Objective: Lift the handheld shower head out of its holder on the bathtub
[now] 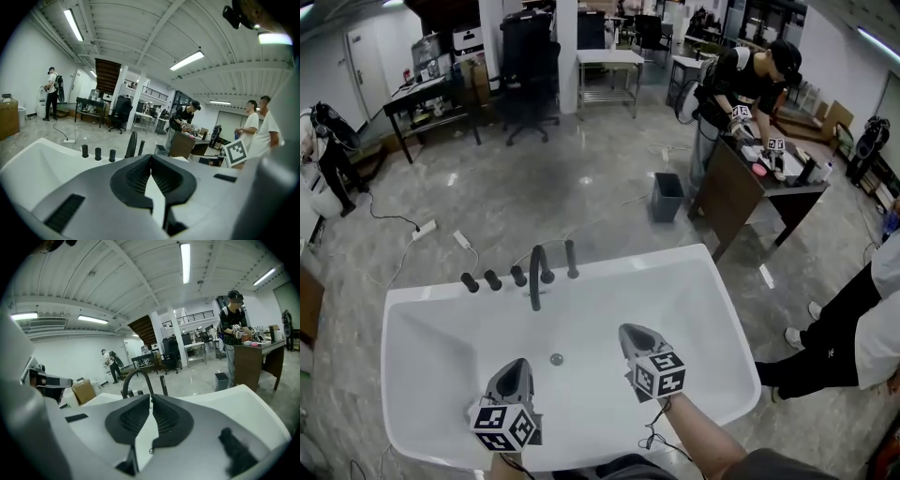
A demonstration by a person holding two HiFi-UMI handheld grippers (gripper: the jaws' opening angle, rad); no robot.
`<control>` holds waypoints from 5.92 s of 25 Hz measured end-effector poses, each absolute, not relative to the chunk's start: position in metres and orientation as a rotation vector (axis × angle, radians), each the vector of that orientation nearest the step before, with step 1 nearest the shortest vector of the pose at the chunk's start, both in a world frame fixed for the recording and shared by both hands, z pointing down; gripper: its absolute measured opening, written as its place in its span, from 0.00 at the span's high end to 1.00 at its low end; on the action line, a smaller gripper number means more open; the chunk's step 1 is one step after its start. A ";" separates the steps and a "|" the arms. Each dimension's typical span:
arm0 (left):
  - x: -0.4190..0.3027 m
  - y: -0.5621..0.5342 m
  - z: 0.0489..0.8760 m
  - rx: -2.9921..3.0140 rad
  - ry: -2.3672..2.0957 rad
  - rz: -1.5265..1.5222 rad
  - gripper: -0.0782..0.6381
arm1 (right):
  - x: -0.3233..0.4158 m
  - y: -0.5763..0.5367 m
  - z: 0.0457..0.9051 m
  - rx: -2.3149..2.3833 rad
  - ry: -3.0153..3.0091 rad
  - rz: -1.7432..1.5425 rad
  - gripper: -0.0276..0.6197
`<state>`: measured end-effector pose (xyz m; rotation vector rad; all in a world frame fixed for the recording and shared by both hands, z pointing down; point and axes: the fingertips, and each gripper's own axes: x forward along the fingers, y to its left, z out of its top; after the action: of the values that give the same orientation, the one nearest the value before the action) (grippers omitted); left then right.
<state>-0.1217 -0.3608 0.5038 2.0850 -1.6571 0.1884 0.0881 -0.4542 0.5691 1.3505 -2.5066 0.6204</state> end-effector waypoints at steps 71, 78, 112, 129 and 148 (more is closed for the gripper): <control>-0.220 -0.530 0.683 1.960 -1.732 0.202 0.87 | -0.067 -0.776 0.789 1.281 -2.410 0.331 0.75; -0.210 -0.520 0.657 1.973 -1.737 0.181 0.87 | -0.066 -0.757 0.740 1.267 -2.456 0.231 0.75; -0.140 -0.322 0.471 2.110 -1.749 0.017 0.87 | 0.044 -0.466 0.474 1.403 -2.676 0.050 0.75; -0.116 -0.149 0.439 2.218 -1.684 0.020 0.87 | 0.065 -0.255 0.437 1.457 -2.678 0.005 0.75; -0.094 0.027 0.411 2.325 -1.597 -0.014 0.87 | 0.078 -0.047 0.405 1.515 -2.682 -0.066 0.75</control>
<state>-0.0942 0.0271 0.4111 2.3249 -1.5965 -0.0145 0.0776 -0.0472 0.4051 1.5148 -2.6818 -0.0664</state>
